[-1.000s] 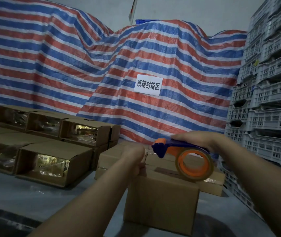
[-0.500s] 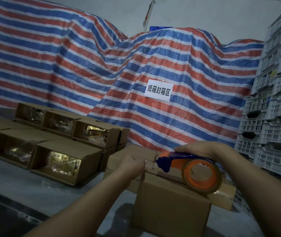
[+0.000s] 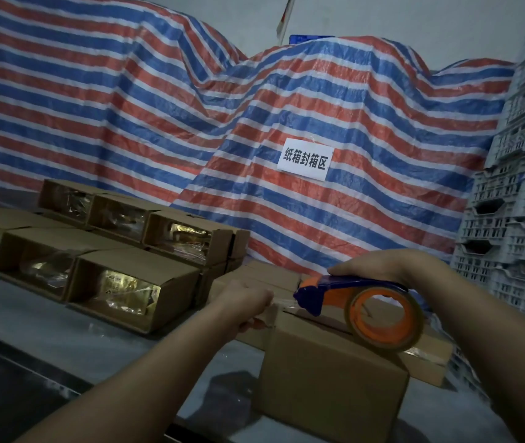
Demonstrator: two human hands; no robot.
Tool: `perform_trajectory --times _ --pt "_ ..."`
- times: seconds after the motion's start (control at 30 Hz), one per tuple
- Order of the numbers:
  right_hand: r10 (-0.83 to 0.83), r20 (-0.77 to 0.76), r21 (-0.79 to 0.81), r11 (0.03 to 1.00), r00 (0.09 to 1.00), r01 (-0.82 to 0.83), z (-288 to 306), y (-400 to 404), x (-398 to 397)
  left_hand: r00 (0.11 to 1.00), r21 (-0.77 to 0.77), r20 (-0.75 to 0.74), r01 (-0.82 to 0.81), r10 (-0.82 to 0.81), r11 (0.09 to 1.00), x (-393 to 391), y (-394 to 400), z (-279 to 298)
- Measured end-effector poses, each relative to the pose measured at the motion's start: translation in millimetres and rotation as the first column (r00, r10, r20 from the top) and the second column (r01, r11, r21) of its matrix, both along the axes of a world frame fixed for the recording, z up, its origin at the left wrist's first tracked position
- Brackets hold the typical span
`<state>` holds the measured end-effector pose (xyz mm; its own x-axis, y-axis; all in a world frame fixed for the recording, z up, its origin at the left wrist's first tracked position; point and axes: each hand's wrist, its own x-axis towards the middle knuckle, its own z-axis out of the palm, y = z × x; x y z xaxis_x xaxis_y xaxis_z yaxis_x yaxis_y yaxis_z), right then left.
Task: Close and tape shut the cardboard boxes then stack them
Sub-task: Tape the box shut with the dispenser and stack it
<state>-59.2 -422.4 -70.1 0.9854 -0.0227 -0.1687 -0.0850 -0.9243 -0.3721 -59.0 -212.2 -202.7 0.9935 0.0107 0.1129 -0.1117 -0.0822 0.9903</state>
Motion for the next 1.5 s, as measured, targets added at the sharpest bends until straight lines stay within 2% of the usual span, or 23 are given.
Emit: perform_trajectory --times 0.23,0.33,0.47,0.53,0.67,0.77,0.87,0.97,1.03,1.13,1.23,1.27,1.4,1.43,1.5 --pt "0.028 0.071 -0.202 0.979 0.997 -0.013 -3.7 8.0 12.9 0.997 0.045 -0.053 0.053 -0.051 0.998 4.5 4.2 -16.6" --pt "0.029 0.078 -0.247 0.969 0.997 -0.009 -5.3 10.8 16.5 0.992 0.023 -0.096 0.086 -0.084 0.996 6.4 3.8 -25.5" --pt "0.154 0.050 -0.366 0.922 0.987 -0.126 -6.1 15.4 11.2 0.961 -0.044 -0.230 0.149 -0.155 0.988 8.7 -2.9 -36.9" --pt "0.178 0.054 -0.367 0.919 0.982 -0.147 -5.2 19.9 6.9 0.941 -0.092 -0.270 0.186 -0.204 0.978 9.6 -7.4 -40.8" --pt "0.266 -0.009 -0.568 0.792 0.964 -0.224 -4.6 21.0 4.0 0.916 -0.166 -0.286 0.242 -0.282 0.956 7.8 -10.9 -45.2" --pt "0.292 -0.019 -0.618 0.748 0.956 -0.241 -4.0 19.9 3.3 0.891 -0.212 -0.293 0.293 -0.347 0.932 7.7 -9.2 -45.8" --pt "0.278 -0.014 -0.604 0.763 0.961 -0.229 -5.3 20.2 4.9 0.887 -0.164 -0.309 0.307 -0.344 0.938 8.0 -5.7 -45.4" --pt "0.264 -0.017 -0.592 0.775 0.964 -0.222 -5.3 20.2 5.9 0.920 -0.079 -0.297 0.242 -0.255 0.967 5.6 -2.5 -49.0" --pt "0.280 -0.018 -0.613 0.755 0.960 -0.232 -4.3 20.7 7.1 0.959 -0.037 -0.213 0.180 -0.184 0.983 8.2 -6.1 -49.8" --pt "0.253 -0.024 -0.583 0.783 0.967 -0.219 -4.5 20.8 5.2 0.988 0.000 -0.108 0.115 -0.114 0.993 13.2 -14.1 -31.8" --pt "0.267 -0.033 -0.617 0.752 0.963 -0.229 -4.2 21.4 4.2 0.979 0.093 -0.090 0.192 -0.184 0.977 13.1 -19.2 -14.7" --pt "0.249 -0.010 -0.603 0.771 0.969 -0.204 -3.6 21.6 4.6 0.972 0.100 -0.094 0.226 -0.217 0.969 13.3 -19.5 -13.9" --pt "0.142 0.038 -0.385 0.916 0.989 -0.117 -8.6 20.2 8.8 0.945 0.027 -0.155 0.296 -0.288 0.955 10.8 -15.7 -19.8" --pt "0.101 0.073 -0.264 0.961 0.992 -0.078 -12.4 19.5 10.8 0.944 0.026 -0.157 0.296 -0.289 0.955 11.0 -15.2 -20.7" --pt "0.093 0.107 -0.185 0.980 0.990 -0.072 -15.2 20.7 11.7 0.952 0.079 -0.151 0.282 -0.268 0.956 12.1 -16.5 -20.1"
